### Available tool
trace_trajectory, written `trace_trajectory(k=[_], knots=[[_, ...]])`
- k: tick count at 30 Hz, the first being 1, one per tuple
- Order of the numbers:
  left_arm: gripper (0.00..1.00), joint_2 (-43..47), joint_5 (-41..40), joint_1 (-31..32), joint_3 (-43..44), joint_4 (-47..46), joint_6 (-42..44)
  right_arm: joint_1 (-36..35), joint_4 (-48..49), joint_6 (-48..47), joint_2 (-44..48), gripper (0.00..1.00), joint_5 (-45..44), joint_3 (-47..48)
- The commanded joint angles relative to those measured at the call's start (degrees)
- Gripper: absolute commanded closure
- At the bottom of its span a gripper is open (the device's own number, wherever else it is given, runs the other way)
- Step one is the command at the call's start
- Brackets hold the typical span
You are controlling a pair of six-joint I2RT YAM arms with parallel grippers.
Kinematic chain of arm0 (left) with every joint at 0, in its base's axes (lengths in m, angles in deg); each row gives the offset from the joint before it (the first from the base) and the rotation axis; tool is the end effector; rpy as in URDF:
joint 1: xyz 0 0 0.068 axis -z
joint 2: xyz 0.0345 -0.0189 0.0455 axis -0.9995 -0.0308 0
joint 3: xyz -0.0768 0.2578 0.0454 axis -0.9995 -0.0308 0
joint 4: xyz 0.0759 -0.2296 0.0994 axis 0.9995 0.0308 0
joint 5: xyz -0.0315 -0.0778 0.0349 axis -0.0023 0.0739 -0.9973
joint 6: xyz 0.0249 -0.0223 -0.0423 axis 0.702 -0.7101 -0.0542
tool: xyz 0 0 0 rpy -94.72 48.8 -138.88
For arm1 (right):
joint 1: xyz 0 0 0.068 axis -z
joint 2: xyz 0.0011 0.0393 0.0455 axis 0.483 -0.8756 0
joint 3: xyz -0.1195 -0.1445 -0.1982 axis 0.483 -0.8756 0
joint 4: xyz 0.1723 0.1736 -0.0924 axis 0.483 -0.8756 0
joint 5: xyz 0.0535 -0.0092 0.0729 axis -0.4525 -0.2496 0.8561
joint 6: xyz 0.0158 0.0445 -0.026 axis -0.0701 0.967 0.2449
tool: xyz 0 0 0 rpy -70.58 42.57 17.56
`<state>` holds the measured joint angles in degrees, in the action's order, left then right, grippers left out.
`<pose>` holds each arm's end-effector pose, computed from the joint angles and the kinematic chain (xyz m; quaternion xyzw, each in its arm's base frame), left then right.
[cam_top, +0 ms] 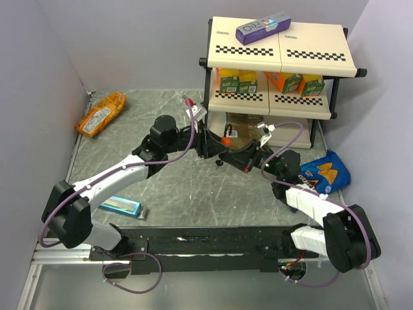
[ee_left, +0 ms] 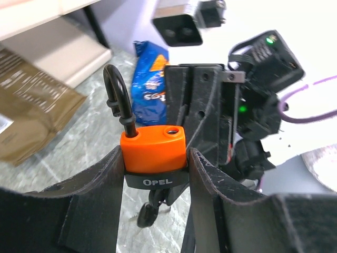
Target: Unlock with the key
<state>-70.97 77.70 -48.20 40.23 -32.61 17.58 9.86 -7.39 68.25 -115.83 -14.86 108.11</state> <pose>0.2405 -0.2287 0.3368 0.2876 0.6589 -0.5428 0.4341 0.2110 0.1002 0.2608 -0.1559 0.6176 0.6143 0.4657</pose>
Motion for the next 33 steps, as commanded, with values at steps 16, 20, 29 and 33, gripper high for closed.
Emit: trace_trajectory(k=[16,20,29,33], knots=[[0.99,2.31,15.23,7.52,-1.12,8.13,1.37,5.32,0.19,-1.08,4.41,1.00,-6.42,5.50],[0.99,2.04,11.54,6.29,-1.39,7.51,-1.00,5.14,-5.27,-4.42,7.67,0.90,-7.30,4.01],[0.99,1.17,6.70,3.13,-1.74,7.86,-4.52,2.77,-15.20,-10.83,11.81,0.69,-9.06,2.60],[0.99,0.99,5.73,2.07,-2.09,7.60,-5.67,1.80,-17.49,-12.24,12.68,0.64,-9.32,2.51]])
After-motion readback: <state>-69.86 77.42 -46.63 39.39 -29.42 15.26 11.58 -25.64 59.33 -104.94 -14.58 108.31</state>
